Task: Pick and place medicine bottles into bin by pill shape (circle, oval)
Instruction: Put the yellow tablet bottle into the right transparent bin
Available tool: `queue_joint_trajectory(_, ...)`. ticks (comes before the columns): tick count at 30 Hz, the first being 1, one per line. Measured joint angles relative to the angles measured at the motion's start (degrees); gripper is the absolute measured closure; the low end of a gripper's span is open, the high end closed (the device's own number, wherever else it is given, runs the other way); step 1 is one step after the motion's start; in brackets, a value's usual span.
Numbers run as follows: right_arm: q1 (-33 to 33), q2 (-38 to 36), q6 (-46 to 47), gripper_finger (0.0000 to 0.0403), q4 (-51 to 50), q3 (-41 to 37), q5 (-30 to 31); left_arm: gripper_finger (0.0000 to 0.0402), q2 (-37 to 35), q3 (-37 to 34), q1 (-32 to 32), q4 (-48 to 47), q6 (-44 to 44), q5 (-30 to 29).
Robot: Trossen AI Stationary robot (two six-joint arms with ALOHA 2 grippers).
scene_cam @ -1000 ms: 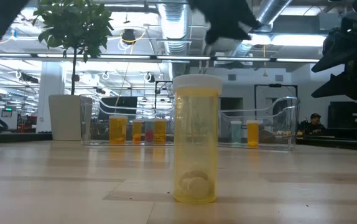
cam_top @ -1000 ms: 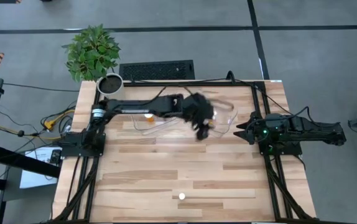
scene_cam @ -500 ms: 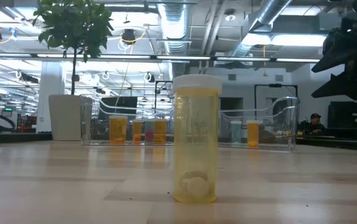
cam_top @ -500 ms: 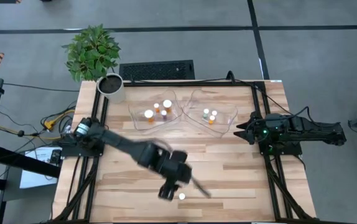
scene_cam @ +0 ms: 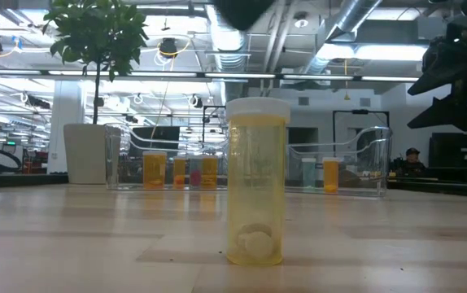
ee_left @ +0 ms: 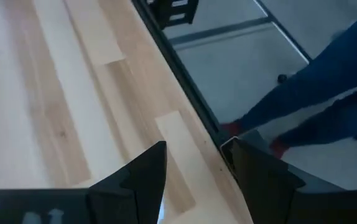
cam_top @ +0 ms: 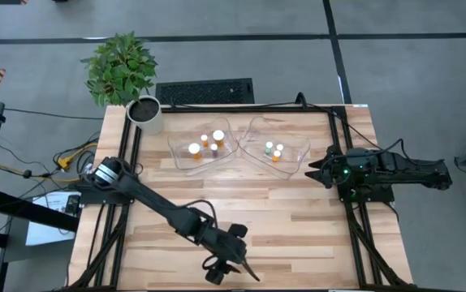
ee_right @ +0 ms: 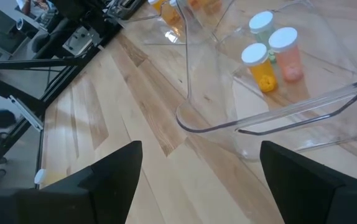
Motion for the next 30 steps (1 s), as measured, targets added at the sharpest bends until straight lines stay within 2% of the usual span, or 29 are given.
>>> queue_joint_trajectory(5,-0.02,0.0,0.02,0.0069,0.0,0.02,0.0,0.0225,0.02,-8.98,0.02,11.22,1.21,-4.57)
queue_joint_trajectory(9,0.0,0.0,0.02,0.0069,-0.02,0.02,0.0,0.0222,0.09,-13.27,0.07,13.63,1.66,-8.38)
queue_joint_trajectory(20,-0.02,0.0,0.02,0.0069,-0.02,0.02,0.0,0.0146,0.33,-14.18,-0.28,14.88,0.8,-7.66)
queue_joint_trajectory(30,0.0,0.0,0.02,0.0069,-0.02,0.02,0.01,0.0139,1.84,-14.13,-0.44,15.01,1.62,-10.37)
